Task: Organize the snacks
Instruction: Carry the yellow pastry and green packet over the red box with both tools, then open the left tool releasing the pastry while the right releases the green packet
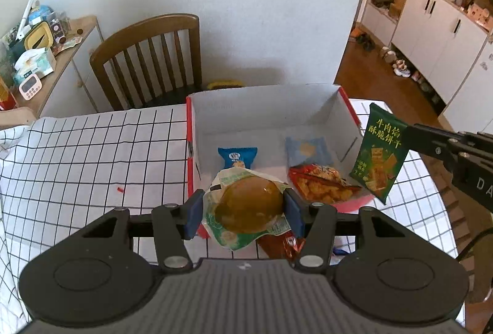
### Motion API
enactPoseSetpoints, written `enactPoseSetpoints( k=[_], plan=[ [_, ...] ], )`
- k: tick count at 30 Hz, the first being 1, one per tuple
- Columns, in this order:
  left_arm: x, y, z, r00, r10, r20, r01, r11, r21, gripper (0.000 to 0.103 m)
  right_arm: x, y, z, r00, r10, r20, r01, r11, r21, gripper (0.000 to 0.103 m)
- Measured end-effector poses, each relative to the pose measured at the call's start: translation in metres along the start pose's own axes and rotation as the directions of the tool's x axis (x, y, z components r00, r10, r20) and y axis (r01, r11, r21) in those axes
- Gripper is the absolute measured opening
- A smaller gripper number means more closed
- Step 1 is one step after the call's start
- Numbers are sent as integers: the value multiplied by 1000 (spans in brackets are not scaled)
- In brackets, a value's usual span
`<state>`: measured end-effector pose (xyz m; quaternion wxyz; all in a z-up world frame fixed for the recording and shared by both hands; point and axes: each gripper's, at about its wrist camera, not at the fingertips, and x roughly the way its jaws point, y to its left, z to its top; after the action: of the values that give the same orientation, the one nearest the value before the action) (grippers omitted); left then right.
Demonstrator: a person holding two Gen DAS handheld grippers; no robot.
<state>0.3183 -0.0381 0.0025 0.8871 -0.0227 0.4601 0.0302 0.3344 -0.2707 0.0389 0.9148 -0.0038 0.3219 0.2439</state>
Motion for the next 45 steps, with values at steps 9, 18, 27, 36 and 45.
enactPoseSetpoints(
  k=[9, 18, 27, 36, 45],
  plan=[
    [55, 1, 23, 997, 33, -63, -33, 999, 0, 54, 54, -20, 6, 999, -25, -43, 26, 999, 24, 6],
    [109, 1, 31, 990, 52, -133, -52, 999, 3, 54, 103, -42, 2, 994, -43, -101, 52, 995, 87, 6],
    [149, -2, 29, 980, 68, -186, -65, 998, 24, 54, 133, -54, -10, 989, -46, -139, 64, 989, 130, 6],
    [166, -6, 20, 968, 69, -241, -61, 997, 38, 55, 143, -60, -16, 979, -64, -194, 94, 985, 148, 7],
    [152, 1, 20, 976, 51, -210, -53, 999, -2, 59, 133, -63, -26, 974, -62, -218, 99, 981, 166, 18]
  ],
)
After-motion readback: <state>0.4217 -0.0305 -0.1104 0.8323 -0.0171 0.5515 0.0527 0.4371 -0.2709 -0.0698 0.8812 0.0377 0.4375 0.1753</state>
